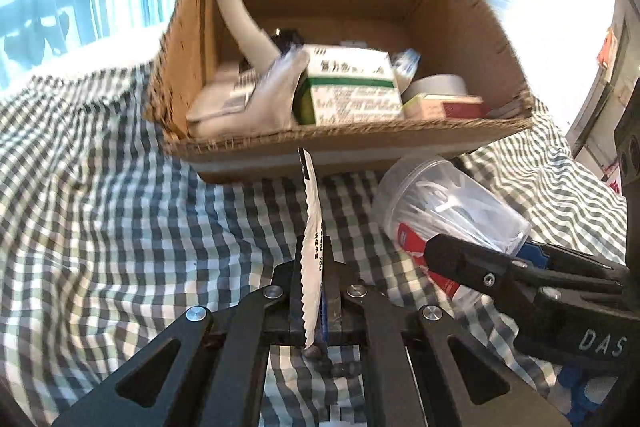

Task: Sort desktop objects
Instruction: 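Grasp the red-printed white sachet with the left gripper while the right grasps the clear swab container, then lift the sachet and swab container and carry them over the box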

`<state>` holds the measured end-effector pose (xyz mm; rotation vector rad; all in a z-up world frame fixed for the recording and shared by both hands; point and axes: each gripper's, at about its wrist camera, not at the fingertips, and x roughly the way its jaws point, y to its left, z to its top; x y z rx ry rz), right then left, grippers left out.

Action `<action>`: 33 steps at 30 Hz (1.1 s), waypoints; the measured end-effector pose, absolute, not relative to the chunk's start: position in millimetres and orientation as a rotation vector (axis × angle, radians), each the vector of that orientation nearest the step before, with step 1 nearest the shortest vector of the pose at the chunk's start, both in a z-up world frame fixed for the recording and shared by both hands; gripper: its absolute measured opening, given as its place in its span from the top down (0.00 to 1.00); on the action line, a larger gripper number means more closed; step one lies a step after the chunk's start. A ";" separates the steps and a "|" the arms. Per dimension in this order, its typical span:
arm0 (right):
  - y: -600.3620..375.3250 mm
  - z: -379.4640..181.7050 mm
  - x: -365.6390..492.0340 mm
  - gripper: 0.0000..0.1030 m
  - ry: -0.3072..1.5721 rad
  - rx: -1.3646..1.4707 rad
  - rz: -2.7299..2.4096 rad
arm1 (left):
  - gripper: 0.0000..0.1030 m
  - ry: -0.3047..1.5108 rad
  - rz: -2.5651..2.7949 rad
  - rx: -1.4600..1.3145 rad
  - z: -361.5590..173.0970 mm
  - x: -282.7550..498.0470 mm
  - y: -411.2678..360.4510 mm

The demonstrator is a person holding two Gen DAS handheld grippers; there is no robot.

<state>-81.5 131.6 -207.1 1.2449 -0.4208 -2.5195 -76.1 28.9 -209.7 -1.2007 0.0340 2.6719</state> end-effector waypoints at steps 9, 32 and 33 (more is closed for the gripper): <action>125.9 -165.5 -83.2 0.41 -0.382 1.063 -2.600 | 0.97 0.013 2.737 -1.056 -174.7 -67.9 4.5; 148.8 -22.7 -61.7 0.41 -0.271 0.618 -2.740 | 0.97 -0.028 2.849 -0.709 -34.3 -54.6 -106.3; 150.4 -15.5 -63.2 0.41 -0.271 0.599 -2.744 | 0.97 -0.017 2.850 -0.691 -26.2 -56.5 -104.2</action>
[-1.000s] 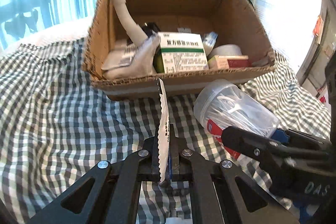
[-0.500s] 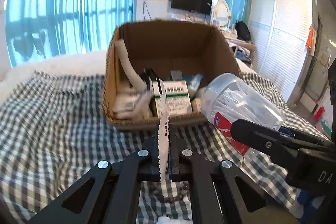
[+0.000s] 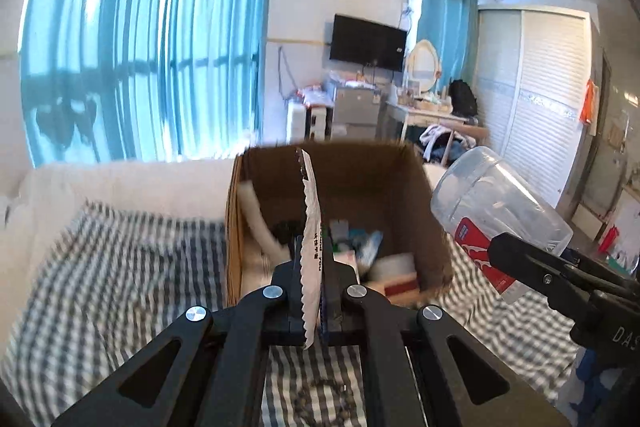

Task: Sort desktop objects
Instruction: 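Lift the sachet and swab container and carry them over the box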

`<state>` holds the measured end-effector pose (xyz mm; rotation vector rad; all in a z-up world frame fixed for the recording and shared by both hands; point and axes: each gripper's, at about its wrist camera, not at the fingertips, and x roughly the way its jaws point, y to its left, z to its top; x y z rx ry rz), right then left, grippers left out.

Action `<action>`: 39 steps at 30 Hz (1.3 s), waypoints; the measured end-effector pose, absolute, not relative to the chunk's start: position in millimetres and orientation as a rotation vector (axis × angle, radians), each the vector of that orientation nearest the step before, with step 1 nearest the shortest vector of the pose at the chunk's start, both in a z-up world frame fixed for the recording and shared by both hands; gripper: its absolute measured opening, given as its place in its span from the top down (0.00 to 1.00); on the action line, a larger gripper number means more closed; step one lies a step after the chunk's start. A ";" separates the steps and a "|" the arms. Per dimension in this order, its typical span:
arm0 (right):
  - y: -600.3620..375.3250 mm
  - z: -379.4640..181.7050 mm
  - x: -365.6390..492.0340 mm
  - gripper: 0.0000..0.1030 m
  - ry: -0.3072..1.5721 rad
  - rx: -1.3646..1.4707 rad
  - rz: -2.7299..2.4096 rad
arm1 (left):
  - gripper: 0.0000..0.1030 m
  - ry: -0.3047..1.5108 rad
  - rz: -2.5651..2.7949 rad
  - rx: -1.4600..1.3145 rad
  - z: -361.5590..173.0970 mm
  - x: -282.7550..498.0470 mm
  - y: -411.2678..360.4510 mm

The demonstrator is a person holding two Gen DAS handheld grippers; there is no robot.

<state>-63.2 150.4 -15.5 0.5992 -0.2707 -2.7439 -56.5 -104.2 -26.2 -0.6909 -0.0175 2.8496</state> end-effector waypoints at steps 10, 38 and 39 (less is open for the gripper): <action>173.0 44.3 -78.2 0.41 -0.301 0.406 -2.784 | 0.97 0.045 2.862 -0.514 46.8 -81.9 -85.0; 148.8 -83.5 -224.5 0.41 -0.170 0.699 -2.742 | 0.97 0.042 2.810 -0.765 -84.1 -213.3 -44.0; 148.1 -88.1 -229.4 0.41 -0.172 0.716 -2.741 | 0.97 0.044 2.802 -0.781 -91.3 -218.4 -43.2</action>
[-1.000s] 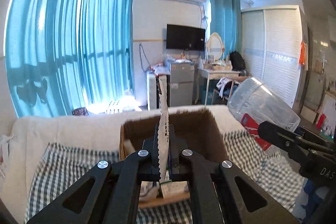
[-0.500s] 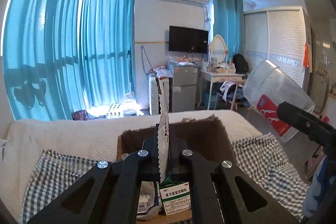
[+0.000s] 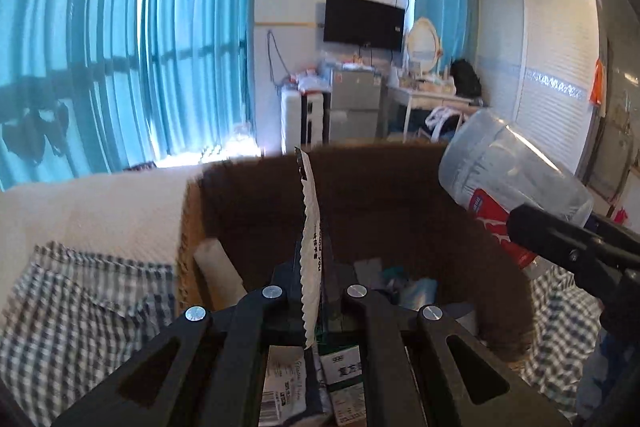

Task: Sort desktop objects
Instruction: 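Lift the sachet and swab container and carry them over the box, then open both grippers to release the sachet and container into the box, then move both grippers back toward the last items on the sheet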

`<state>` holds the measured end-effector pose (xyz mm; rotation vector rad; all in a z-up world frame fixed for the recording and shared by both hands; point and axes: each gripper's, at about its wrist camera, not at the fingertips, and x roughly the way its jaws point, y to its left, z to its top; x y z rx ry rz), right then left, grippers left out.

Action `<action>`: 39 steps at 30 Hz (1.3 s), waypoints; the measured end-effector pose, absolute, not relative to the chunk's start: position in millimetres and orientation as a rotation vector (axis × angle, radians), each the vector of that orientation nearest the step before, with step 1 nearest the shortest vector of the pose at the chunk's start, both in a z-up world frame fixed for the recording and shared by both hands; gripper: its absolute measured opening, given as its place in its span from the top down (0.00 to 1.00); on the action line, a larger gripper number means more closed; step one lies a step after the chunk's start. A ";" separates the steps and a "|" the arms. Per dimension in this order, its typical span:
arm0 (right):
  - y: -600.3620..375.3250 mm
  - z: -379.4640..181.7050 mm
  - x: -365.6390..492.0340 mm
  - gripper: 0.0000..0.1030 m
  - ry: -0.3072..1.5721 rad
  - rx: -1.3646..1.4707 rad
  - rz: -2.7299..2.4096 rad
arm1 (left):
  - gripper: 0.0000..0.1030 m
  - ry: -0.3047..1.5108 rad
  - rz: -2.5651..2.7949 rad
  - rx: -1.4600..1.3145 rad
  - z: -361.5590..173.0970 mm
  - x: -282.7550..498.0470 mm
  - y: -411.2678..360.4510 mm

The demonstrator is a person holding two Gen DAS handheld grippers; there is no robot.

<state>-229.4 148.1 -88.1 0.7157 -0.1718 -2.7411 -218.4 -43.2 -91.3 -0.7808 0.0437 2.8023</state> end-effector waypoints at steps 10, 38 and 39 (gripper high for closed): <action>143.3 -121.6 -254.8 0.41 -0.125 0.804 -2.771 | 0.93 0.024 2.760 -0.914 -136.8 -254.1 -37.1; 182.7 -46.3 -145.0 0.10 -0.306 0.479 -2.870 | 0.00 -0.077 2.964 -0.637 -44.9 -148.1 -52.0; 184.1 -47.1 -140.7 0.10 -0.310 0.473 -2.865 | 0.00 -0.081 2.966 -0.634 -43.1 -144.9 -52.9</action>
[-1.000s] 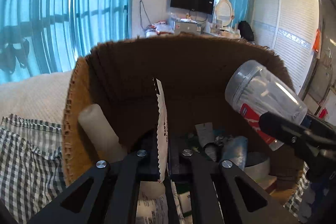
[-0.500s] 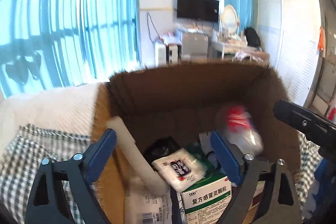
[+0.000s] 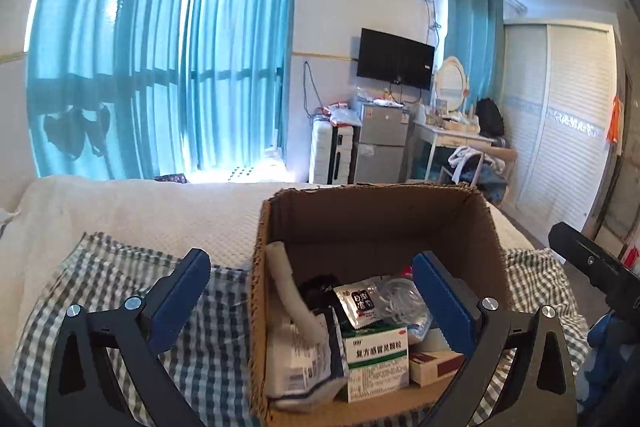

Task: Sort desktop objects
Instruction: 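Move both grippers back toward the last items on the sheet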

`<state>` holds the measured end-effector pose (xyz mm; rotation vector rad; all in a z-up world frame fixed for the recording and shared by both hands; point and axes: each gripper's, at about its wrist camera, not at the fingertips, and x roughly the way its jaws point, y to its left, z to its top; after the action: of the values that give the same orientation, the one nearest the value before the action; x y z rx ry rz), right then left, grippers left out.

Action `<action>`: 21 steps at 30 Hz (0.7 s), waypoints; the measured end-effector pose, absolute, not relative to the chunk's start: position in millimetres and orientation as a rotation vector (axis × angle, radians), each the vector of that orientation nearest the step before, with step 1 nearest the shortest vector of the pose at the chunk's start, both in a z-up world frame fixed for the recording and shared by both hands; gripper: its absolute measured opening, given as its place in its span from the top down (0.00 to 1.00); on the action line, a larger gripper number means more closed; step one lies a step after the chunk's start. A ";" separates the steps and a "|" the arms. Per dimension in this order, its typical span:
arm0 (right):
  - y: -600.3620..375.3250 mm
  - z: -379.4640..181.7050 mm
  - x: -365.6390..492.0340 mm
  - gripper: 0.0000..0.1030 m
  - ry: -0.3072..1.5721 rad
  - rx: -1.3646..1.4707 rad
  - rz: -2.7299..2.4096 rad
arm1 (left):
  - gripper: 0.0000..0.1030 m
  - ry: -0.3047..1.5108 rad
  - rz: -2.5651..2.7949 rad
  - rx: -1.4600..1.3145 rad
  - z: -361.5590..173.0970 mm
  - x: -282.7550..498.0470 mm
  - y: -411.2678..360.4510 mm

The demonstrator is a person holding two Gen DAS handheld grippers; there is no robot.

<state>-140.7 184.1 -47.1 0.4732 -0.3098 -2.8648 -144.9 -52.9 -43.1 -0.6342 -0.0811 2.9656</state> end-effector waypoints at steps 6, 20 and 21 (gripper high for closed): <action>178.9 -60.0 -103.6 0.10 -0.267 0.442 -2.882 | 0.00 -0.055 2.991 -0.642 -44.0 -107.6 -56.6; 142.7 -142.8 -65.3 0.10 -0.076 0.811 -2.663 | 0.00 -0.107 2.956 -0.871 -106.2 -83.3 -71.9; 140.0 -146.0 -64.0 0.10 -0.072 0.832 -2.652 | 0.00 -0.109 2.945 -0.889 -111.4 -83.1 -71.0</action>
<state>-64.0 140.0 -146.0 0.8322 -0.0723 -2.6516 -83.1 -71.0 -111.4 -0.8891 -0.1092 2.9455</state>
